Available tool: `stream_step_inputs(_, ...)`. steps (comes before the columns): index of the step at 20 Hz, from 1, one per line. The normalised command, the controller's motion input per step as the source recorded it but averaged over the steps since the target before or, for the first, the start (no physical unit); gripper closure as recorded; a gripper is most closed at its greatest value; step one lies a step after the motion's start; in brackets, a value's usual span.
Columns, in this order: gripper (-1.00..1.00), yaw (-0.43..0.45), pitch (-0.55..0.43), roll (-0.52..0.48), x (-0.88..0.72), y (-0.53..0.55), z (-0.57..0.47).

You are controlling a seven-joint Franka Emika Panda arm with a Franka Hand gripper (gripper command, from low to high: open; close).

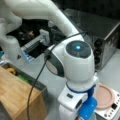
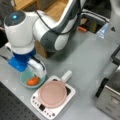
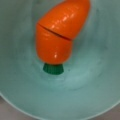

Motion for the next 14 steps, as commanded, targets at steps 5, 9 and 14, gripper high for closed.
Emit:
stream_step_inputs(5,-1.0,0.061,-0.159,0.048,-0.11,-0.01,-0.3)
stream_step_inputs(9,-1.0,0.091,-0.192,0.052,-0.09,-0.07,-0.27)
stream_step_inputs(14,-1.0,0.094,-0.191,0.057,-0.09,-0.09,-0.21)
